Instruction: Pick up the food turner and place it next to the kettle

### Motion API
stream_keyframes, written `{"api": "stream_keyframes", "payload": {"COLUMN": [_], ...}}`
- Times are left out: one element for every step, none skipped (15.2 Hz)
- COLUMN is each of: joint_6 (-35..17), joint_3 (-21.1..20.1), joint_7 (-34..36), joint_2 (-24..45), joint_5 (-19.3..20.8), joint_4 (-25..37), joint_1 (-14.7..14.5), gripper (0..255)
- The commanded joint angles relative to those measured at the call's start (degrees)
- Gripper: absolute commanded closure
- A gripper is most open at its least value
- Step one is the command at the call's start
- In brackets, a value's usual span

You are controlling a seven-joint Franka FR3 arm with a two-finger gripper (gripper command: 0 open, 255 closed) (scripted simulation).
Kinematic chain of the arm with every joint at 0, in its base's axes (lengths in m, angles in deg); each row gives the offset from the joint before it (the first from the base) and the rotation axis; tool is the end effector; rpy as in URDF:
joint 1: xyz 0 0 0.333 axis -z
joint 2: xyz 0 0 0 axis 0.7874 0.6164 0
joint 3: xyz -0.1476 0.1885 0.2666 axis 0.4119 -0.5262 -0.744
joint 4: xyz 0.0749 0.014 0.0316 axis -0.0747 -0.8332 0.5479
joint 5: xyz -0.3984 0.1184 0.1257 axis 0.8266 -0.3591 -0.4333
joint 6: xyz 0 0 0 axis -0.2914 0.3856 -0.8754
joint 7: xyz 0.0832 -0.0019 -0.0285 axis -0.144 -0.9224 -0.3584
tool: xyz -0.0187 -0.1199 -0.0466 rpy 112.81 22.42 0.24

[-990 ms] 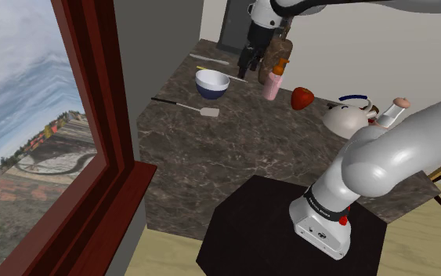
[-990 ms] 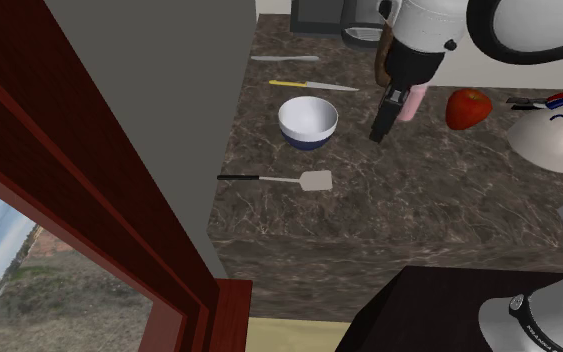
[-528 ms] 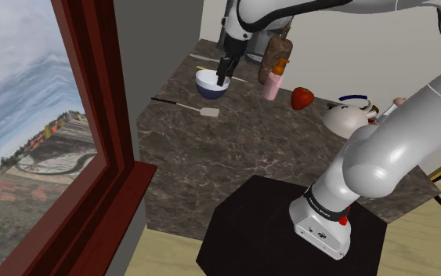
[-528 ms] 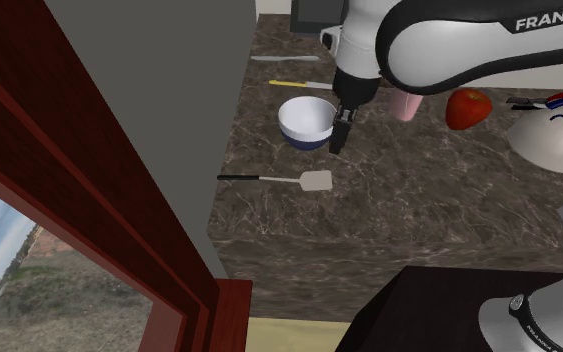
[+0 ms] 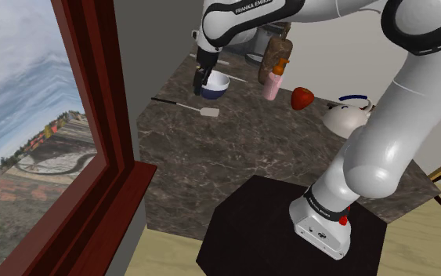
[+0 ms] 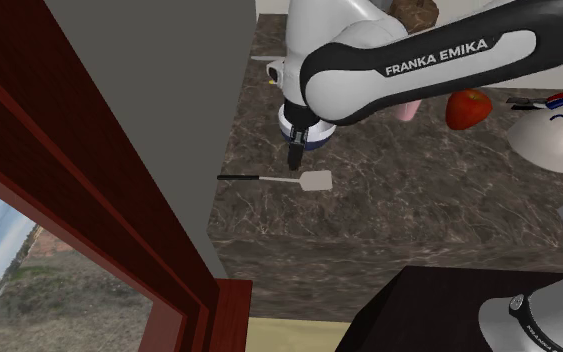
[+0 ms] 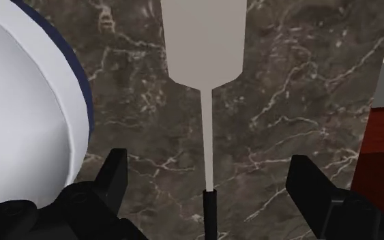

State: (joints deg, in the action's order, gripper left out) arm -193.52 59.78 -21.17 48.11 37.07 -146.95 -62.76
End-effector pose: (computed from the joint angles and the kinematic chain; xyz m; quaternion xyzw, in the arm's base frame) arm 0.6191 0.0689 0.4036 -0.9651 -0.2600 -0.0321 0.0031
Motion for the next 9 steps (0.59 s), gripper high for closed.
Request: {"api": "stream_keyframes", "payload": {"joint_6": [-1.29, -1.67, -1.99, -2.25, -2.89, -3.53, -4.17, -4.80, -5.43], "joint_3": [-0.65, -1.00, -1.37, -1.75, -1.79, -1.82, -1.85, -1.87, -1.89], "joint_7": [-1.92, -2.81, -3.67, -4.47, -4.49, -4.52, -4.55, -4.58, -4.61], "joint_2": [3.96, 5.93, 7.91, 9.80, 10.21, 10.62, 11.04, 11.47, 11.92], "joint_5": [-0.73, -1.03, -1.30, -1.51, -1.55, -1.59, -1.64, -1.68, -1.73], "joint_4": [2.58, 4.12, 5.72, 7.30, 7.06, 6.84, 6.62, 6.42, 6.23], "joint_1": [-0.36, -0.51, -0.64, -0.76, -0.74, -0.73, -0.73, -0.73, -0.73], "gripper": [0, 0, 0, 0, 0, 0, 0, 0, 0]}}
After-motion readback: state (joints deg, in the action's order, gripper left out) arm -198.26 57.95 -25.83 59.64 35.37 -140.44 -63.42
